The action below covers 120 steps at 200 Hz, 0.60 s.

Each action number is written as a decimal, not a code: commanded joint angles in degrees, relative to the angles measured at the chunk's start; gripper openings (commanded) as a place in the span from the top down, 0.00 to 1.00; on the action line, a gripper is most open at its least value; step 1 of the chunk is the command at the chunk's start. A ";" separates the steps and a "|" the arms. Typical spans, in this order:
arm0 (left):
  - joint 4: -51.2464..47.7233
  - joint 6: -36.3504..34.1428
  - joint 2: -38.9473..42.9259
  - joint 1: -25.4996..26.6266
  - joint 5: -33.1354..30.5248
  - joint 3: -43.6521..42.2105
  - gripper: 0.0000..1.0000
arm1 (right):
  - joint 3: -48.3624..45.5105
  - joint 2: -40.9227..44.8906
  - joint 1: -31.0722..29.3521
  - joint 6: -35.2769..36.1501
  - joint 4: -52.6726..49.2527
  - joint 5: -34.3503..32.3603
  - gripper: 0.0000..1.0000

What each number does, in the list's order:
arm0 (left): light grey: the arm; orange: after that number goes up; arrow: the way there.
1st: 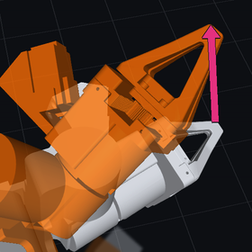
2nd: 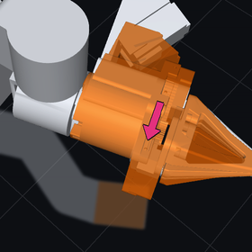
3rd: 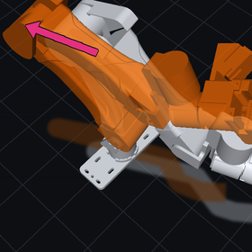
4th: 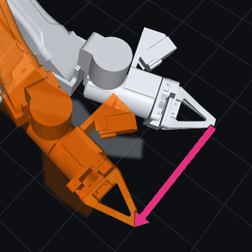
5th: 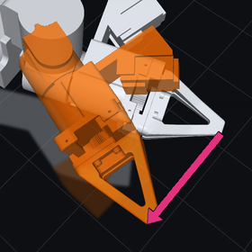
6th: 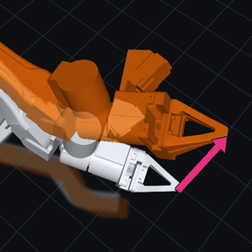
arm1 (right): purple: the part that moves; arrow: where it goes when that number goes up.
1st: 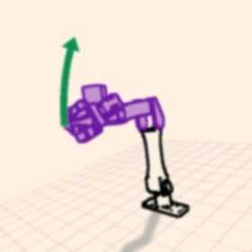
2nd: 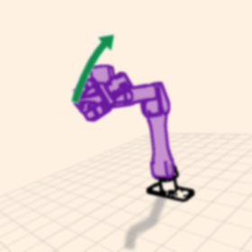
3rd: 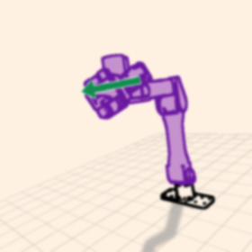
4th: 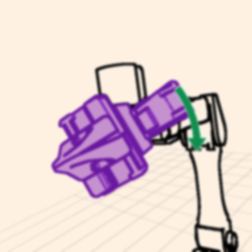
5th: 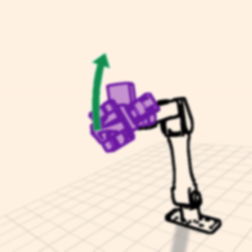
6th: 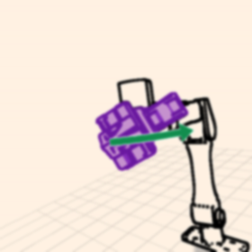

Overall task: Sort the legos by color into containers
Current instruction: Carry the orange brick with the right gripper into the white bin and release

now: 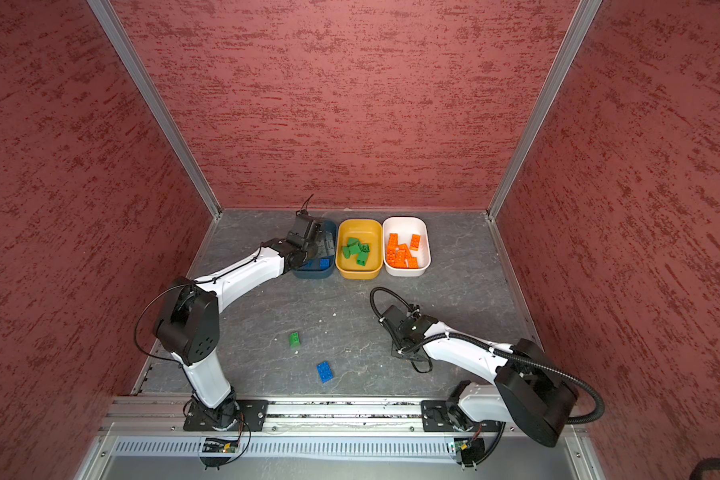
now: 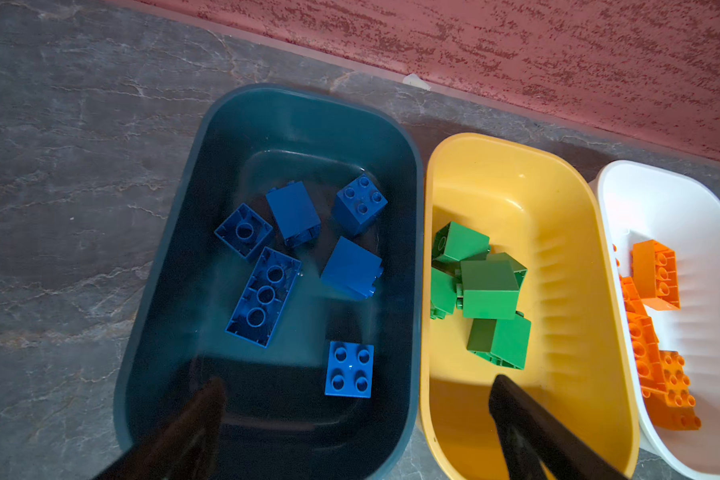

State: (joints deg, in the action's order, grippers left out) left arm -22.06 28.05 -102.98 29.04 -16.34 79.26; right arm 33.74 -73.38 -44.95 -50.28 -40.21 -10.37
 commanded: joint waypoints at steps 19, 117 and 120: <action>1.47 0.12 3.00 0.54 0.52 -1.07 0.00 | 4.88 5.90 0.38 5.82 2.20 -7.37 0.78; -1.74 -0.10 5.25 1.37 -0.93 -2.00 0.00 | 22.01 -9.51 25.71 28.30 31.59 0.61 0.76; -1.89 -0.03 5.49 1.44 -1.11 -2.19 0.00 | 22.80 -11.41 26.15 28.62 31.66 0.60 0.76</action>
State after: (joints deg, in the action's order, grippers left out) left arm -22.06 28.05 -100.27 30.00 -16.51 77.76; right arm 51.22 -78.37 -22.02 -28.14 -15.75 -13.23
